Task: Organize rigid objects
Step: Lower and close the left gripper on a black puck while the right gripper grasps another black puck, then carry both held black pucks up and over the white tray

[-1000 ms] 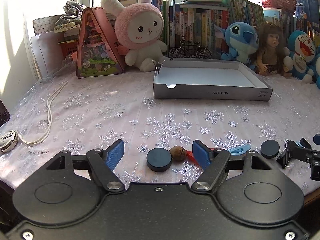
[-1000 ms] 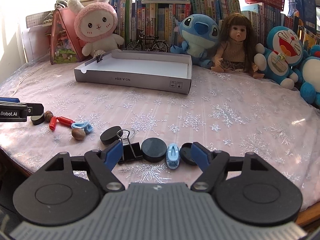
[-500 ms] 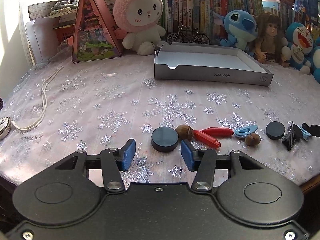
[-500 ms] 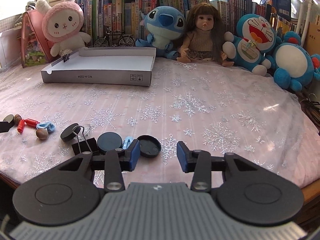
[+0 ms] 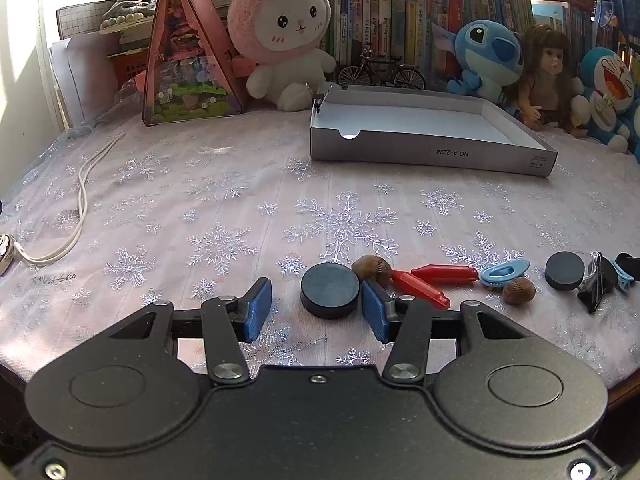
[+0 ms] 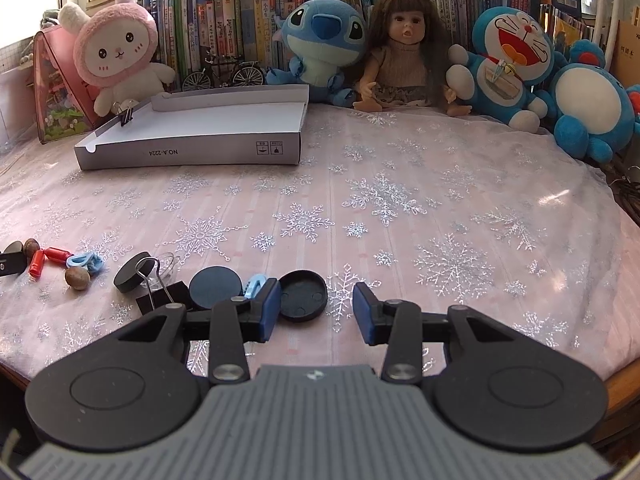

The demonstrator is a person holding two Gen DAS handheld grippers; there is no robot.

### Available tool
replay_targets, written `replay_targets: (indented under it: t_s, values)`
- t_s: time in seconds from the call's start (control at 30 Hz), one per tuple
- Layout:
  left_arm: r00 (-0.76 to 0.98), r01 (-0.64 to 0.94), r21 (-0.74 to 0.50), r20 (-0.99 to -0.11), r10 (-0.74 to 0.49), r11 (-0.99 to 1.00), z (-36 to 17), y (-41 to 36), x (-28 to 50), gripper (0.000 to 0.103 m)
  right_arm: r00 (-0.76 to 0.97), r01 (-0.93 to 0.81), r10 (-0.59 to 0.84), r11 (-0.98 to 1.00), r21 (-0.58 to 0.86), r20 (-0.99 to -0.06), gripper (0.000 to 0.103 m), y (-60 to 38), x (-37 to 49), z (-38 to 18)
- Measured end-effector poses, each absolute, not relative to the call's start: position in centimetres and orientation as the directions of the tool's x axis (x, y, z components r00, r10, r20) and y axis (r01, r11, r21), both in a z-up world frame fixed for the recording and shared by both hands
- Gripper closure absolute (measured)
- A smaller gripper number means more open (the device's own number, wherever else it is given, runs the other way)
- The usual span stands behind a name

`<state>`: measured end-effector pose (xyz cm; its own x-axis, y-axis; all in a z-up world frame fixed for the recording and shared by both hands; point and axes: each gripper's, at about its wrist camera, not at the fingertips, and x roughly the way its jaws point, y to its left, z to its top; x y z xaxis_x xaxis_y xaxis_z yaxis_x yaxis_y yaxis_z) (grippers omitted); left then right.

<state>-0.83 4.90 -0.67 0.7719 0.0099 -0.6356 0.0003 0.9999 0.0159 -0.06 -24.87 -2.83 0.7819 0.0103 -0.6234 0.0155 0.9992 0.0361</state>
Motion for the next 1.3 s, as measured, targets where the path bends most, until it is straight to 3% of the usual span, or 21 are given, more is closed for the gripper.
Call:
replay_targets:
  t_s: [0.1,0.33,0.47,0.6,1.0,1.3]
  values:
    - [0.773,0.000,0.006,-0.635,0.004,1.000,-0.7,5.1,-0.7,0.056,0.785,0.016,0.011,0.999,0.038,-0.620,0.055,-24.9,0.0,-2.9]
    - [0.774,0.020,-0.017,-0.632,-0.026,1.000,-0.6,5.2,-0.5,0.072,0.786,-0.012,0.031,0.999,0.035,-0.617,0.055,-24.6,0.0,-2.9]
    - [0.773,0.028,-0.004,-0.633,-0.024,1.000,-0.6,5.0,-0.6,0.073,0.784,-0.024,0.037,0.999,0.030,-0.620,0.055,-24.2,0.1,-3.1]
    - [0.771,0.023,-0.024,-0.636,-0.034,0.999,-0.3,5.2,-0.5,0.073,0.783,-0.030,0.045,0.999,0.035,-0.621,0.065,-24.0,0.1,-3.1]
    - [0.763,0.040,-0.118,-0.638,-0.107,0.992,1.9,6.8,1.9,0.073,0.796,-0.023,0.035,0.999,0.028,-0.604,0.066,-24.4,1.0,-1.2]
    - [0.757,0.127,-0.148,-0.624,-0.192,0.981,6.0,5.9,5.7,0.073,0.788,-0.077,0.118,0.993,0.095,-0.604,0.066,-24.6,5.0,2.3]
